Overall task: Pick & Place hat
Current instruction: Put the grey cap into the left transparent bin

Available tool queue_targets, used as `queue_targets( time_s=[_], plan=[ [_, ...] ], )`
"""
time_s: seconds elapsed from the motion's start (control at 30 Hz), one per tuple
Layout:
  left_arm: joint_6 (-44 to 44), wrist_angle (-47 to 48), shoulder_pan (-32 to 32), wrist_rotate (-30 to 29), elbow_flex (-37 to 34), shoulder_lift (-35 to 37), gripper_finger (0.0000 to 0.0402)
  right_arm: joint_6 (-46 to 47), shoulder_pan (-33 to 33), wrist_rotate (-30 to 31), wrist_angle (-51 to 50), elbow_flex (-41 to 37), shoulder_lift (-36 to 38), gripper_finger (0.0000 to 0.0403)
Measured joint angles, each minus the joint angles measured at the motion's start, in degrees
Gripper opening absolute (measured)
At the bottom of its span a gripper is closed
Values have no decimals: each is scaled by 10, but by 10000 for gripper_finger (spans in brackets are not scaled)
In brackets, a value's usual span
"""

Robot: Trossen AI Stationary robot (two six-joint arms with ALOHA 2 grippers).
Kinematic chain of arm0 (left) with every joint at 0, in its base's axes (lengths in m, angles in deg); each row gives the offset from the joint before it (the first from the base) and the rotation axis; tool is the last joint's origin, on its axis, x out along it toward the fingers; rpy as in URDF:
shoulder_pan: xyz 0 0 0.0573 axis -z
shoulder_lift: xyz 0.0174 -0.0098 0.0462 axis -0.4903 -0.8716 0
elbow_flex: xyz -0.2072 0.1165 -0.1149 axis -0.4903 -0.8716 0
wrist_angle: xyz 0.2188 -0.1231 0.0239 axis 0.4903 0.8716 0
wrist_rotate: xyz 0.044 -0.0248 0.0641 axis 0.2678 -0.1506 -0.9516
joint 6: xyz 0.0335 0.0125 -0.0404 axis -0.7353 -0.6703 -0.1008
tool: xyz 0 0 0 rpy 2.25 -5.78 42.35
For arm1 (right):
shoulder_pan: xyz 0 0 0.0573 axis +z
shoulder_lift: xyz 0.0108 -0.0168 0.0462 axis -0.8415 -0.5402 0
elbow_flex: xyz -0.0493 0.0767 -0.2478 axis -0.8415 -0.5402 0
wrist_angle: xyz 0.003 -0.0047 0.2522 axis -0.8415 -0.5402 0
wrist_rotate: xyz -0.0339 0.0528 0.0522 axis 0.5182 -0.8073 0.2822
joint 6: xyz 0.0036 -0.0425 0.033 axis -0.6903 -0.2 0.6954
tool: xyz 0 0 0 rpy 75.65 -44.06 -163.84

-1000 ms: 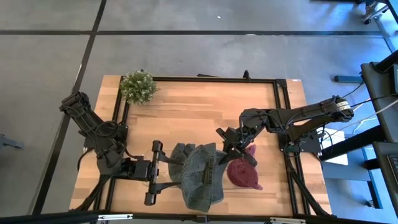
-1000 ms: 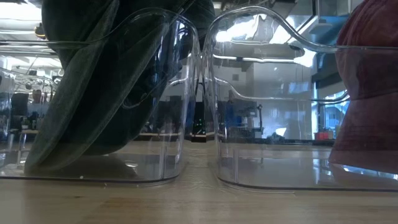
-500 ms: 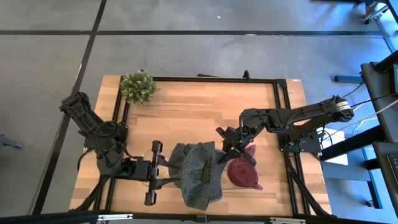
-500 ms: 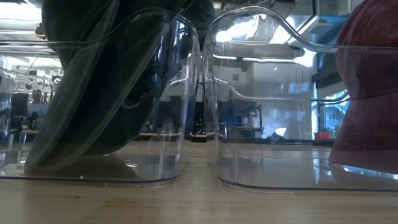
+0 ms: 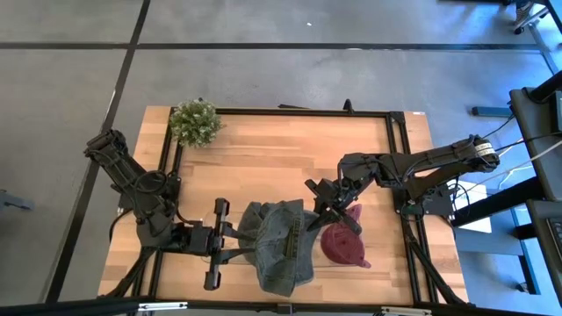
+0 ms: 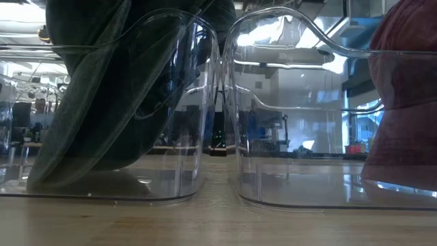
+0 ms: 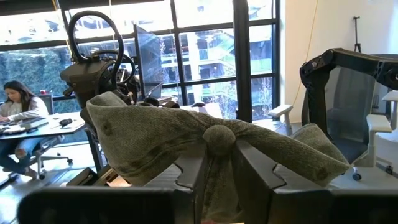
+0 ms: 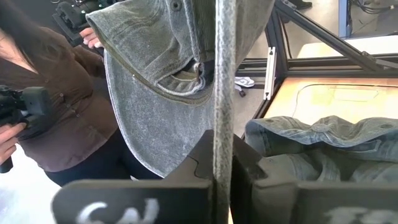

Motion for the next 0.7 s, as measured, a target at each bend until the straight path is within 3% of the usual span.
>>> queue_targets(
  time_s=[0.37,0.7],
  plan=[
    [0,0,0,0,0,0,63,-5,0,-3,1,0,0,38],
    [-14,0,2,-13,0,8,63,-28,-7,1,-16,0,9,143]
  ],
)
